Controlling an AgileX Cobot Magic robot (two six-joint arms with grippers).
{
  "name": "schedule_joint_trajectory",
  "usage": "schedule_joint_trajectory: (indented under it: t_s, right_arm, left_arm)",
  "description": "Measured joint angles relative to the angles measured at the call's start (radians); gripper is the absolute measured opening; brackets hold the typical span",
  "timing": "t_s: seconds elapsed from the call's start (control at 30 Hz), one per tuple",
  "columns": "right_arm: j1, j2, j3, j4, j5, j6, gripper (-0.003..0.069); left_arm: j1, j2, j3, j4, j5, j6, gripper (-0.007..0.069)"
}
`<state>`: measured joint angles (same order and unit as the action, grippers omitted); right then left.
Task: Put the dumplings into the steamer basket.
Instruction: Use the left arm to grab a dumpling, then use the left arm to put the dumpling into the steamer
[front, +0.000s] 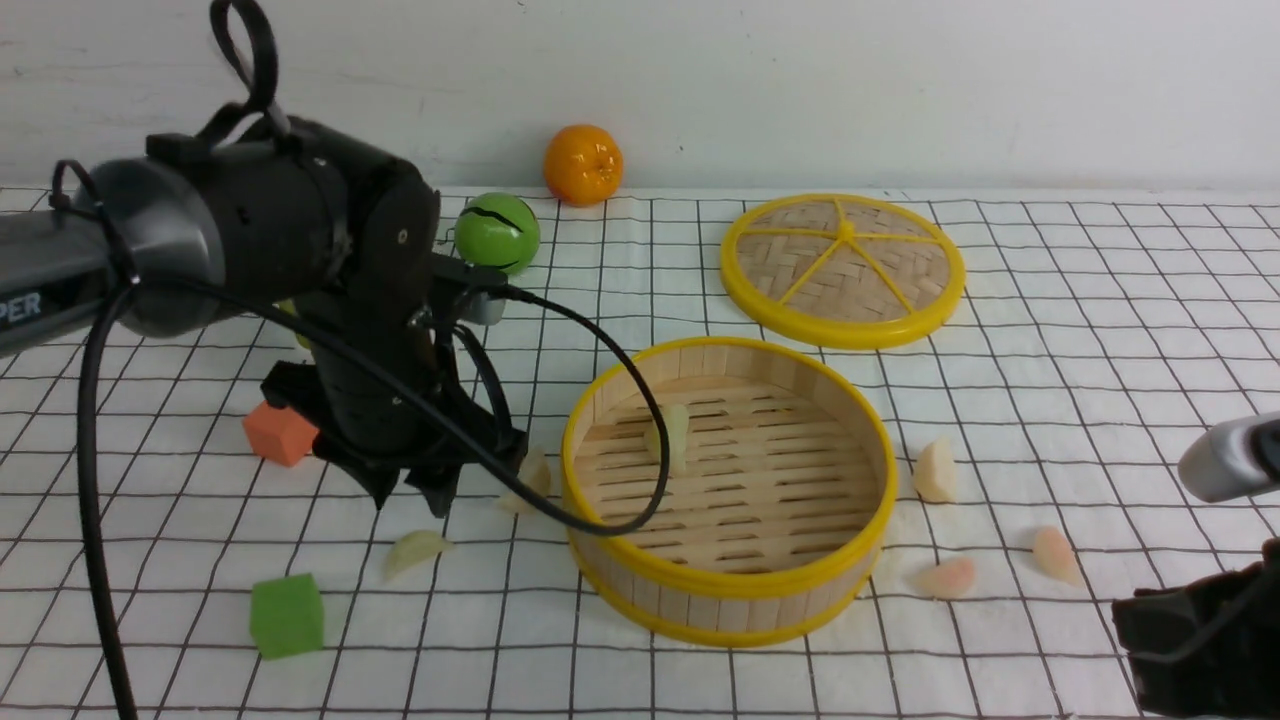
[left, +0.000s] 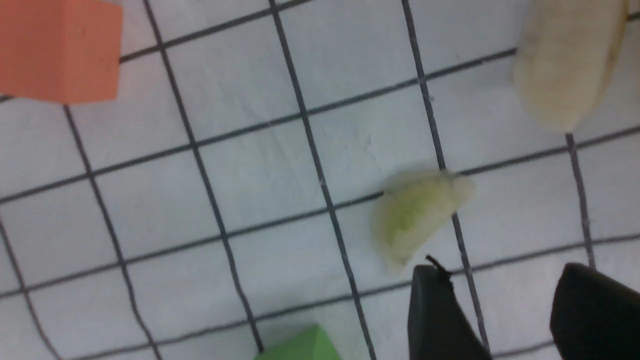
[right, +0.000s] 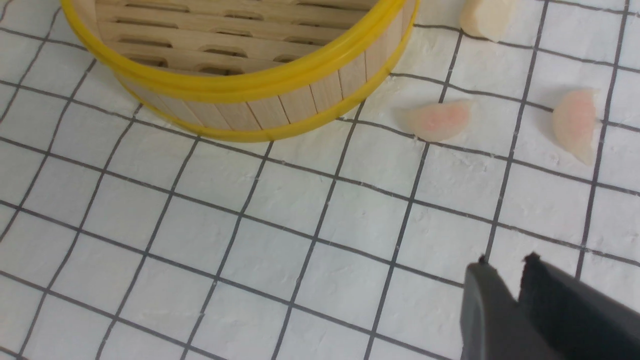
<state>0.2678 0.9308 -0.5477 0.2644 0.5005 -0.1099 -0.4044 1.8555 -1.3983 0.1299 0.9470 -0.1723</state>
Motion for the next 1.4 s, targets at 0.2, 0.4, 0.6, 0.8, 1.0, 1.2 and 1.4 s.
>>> schedule_joint_trajectory:
  t_s: [0.2, 0.4, 0.6, 0.8, 1.0, 1.2, 1.4]
  right_arm:
    - [0.000, 0.000, 0.000, 0.002, 0.021, 0.000, 0.0104]
    - [0.000, 0.000, 0.000, 0.001, 0.036, 0.000, 0.0104]
    - [0.000, 0.000, 0.000, 0.001, 0.038, -0.005, 0.0110]
    - [0.000, 0.000, 0.000, 0.001, 0.037, -0.007, 0.0111]
    - [0.000, 0.000, 0.000, 0.000, 0.037, -0.007, 0.0111]
    - [0.000, 0.000, 0.000, 0.000, 0.035, -0.007, 0.0114]
    - [0.000, 0.000, 0.000, 0.000, 0.019, -0.007, 0.0114]
  left_arm:
    - [0.004, 0.085, 0.000, 0.014, -0.066, 0.080, 0.0321]
    - [0.004, 0.150, 0.000, 0.043, -0.092, 0.226, 0.0309]
    - [0.004, 0.162, -0.003, 0.040, -0.082, 0.253, 0.0159]
    - [0.004, 0.164, -0.027, 0.041, -0.044, 0.154, 0.0106]
    - [0.004, 0.144, -0.127, 0.019, 0.041, 0.081, 0.0106]
    - [0.000, 0.090, -0.288, -0.095, 0.106, 0.068, 0.0104]
    - [-0.132, 0.158, -0.515, -0.202, 0.090, 0.050, -0.0012]
